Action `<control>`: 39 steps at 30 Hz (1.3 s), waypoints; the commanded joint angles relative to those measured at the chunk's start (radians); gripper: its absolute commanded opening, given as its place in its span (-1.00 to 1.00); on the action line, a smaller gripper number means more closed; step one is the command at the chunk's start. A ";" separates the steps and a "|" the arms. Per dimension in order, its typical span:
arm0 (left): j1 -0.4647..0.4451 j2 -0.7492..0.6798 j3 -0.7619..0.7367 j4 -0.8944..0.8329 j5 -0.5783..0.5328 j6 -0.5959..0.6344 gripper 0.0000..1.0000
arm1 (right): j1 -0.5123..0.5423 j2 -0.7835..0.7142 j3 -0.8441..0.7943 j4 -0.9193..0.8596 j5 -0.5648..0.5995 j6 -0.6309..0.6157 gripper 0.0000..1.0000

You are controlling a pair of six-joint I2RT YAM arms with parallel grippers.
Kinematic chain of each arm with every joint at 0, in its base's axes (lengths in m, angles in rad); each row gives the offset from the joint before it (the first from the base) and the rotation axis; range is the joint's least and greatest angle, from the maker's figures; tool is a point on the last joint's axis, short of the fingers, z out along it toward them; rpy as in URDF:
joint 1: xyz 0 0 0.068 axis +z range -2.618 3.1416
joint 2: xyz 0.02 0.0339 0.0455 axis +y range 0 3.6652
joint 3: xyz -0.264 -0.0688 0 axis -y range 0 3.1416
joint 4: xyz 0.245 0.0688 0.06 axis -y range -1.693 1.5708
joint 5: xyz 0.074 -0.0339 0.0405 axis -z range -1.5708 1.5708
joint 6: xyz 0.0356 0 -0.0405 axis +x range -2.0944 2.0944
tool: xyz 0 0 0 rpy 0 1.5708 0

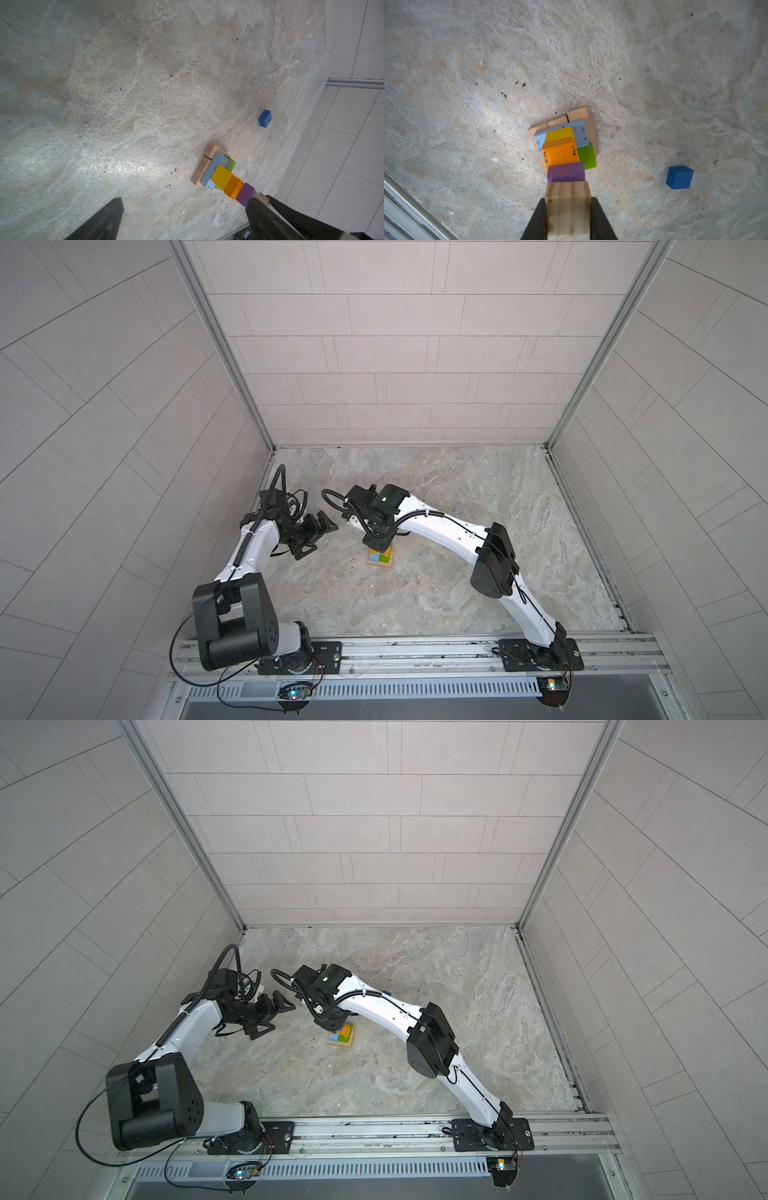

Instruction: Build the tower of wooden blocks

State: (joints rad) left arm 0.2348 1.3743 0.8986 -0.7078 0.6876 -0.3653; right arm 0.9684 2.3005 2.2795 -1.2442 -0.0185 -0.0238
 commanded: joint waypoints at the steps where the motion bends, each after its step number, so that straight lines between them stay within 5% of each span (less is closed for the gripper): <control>1: 0.006 -0.017 0.025 -0.009 0.011 0.018 1.00 | -0.002 0.023 0.023 -0.014 -0.001 -0.017 -0.51; 28: 0.008 -0.018 0.024 -0.005 0.020 0.018 1.00 | -0.003 0.031 0.027 -0.029 0.008 -0.022 -0.50; 39: 0.008 -0.021 0.025 -0.003 0.022 0.018 1.00 | -0.004 0.031 0.031 -0.031 0.012 -0.027 -0.35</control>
State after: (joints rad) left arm 0.2356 1.3743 0.8986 -0.7074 0.6994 -0.3649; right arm 0.9676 2.3154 2.2852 -1.2438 -0.0196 -0.0319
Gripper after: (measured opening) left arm 0.998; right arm 0.317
